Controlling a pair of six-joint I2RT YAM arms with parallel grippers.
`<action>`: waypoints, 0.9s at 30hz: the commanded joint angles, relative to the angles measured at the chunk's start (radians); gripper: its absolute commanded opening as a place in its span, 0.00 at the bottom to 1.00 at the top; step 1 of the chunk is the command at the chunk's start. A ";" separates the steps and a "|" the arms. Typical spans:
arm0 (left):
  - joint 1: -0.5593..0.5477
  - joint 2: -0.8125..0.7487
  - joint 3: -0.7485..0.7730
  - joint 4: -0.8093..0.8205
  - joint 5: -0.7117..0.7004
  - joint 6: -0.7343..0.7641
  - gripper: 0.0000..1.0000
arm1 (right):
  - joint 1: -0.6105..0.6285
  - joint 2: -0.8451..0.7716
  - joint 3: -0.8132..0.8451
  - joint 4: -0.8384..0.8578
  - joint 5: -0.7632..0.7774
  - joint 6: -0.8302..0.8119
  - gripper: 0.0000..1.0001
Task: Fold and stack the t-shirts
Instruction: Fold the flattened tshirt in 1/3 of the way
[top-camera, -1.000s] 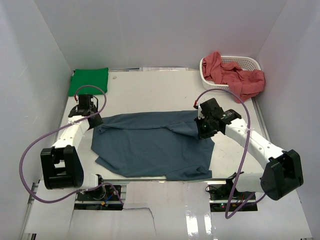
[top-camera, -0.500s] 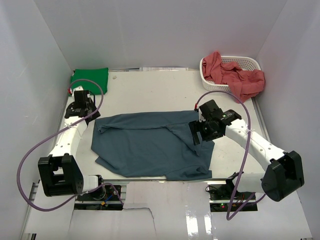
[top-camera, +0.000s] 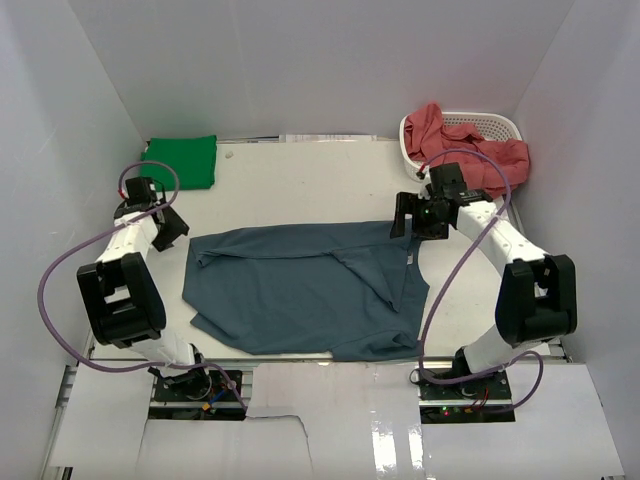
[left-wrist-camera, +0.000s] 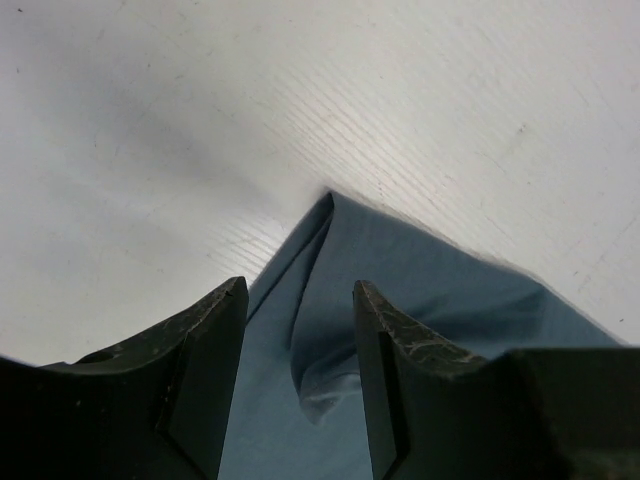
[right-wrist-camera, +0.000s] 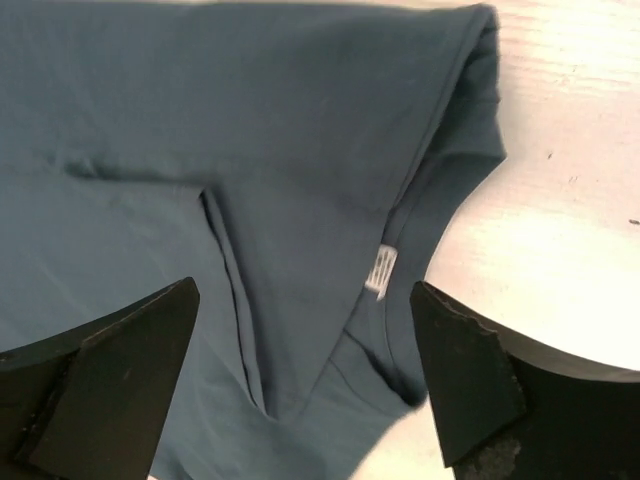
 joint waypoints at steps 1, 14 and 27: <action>0.051 0.029 0.045 0.023 0.155 -0.046 0.57 | -0.085 0.056 0.046 0.117 -0.161 0.041 0.91; 0.121 0.139 0.096 0.032 0.286 -0.064 0.57 | -0.136 0.258 0.069 0.224 -0.285 0.071 0.69; 0.121 0.126 0.088 0.036 0.287 -0.057 0.57 | -0.137 0.223 -0.002 0.235 -0.230 0.067 0.74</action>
